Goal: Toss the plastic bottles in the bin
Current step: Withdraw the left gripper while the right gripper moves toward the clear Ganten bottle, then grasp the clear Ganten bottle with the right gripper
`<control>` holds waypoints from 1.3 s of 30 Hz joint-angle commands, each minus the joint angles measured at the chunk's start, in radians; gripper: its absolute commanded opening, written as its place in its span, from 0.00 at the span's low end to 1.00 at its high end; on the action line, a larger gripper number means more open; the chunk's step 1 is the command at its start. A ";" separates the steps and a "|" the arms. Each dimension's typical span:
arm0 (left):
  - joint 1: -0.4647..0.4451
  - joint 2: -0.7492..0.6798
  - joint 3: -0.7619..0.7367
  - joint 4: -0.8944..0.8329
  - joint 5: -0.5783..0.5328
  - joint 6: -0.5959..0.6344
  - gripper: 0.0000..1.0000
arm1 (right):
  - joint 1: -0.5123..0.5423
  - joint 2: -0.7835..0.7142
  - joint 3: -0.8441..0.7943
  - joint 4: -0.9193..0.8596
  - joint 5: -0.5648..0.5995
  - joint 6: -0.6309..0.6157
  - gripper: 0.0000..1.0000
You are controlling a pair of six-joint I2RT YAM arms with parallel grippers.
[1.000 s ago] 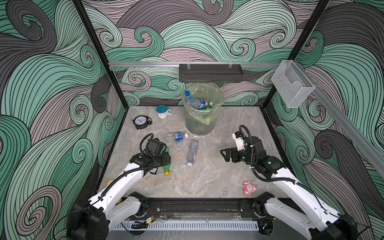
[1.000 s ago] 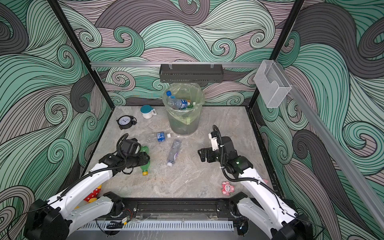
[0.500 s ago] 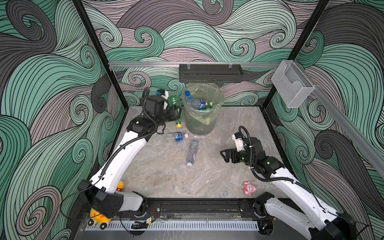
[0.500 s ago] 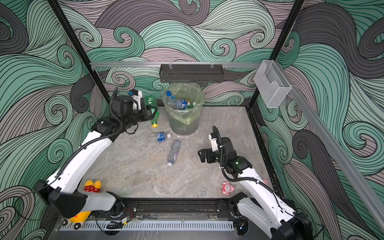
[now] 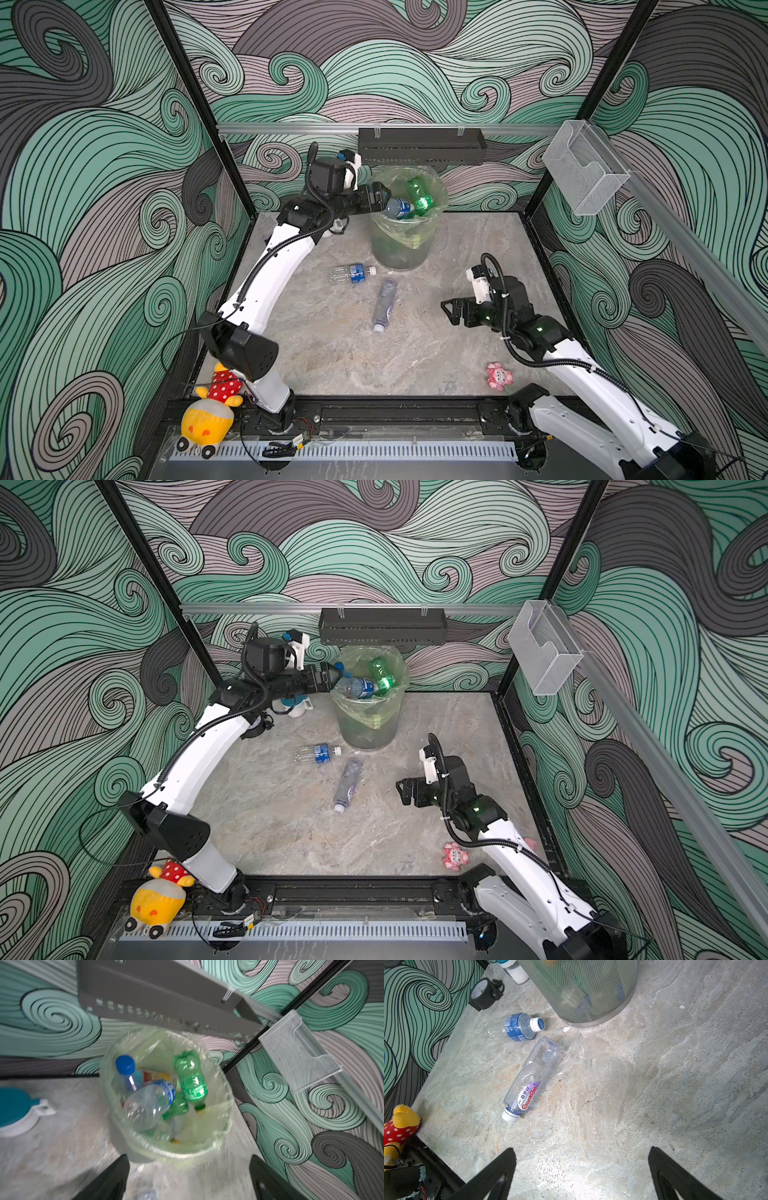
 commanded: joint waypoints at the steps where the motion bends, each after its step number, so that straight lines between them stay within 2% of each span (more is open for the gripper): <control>1: 0.001 -0.188 -0.154 0.041 -0.079 0.027 0.93 | 0.002 0.036 0.004 0.024 -0.031 0.017 0.99; 8: 0.007 -0.466 -0.562 0.017 -0.202 0.017 0.93 | 0.054 0.117 0.036 0.090 -0.037 0.030 0.99; 15: 0.011 -0.662 -0.822 -0.060 -0.289 -0.011 0.93 | 0.164 0.181 0.048 0.168 0.034 0.062 0.98; 30: 0.012 -0.933 -1.066 -0.132 -0.380 -0.133 0.95 | 0.385 0.557 0.245 0.261 0.106 0.159 0.91; 39: 0.013 -0.972 -1.099 -0.160 -0.431 -0.142 0.96 | 0.412 0.796 0.390 0.254 0.176 0.212 0.88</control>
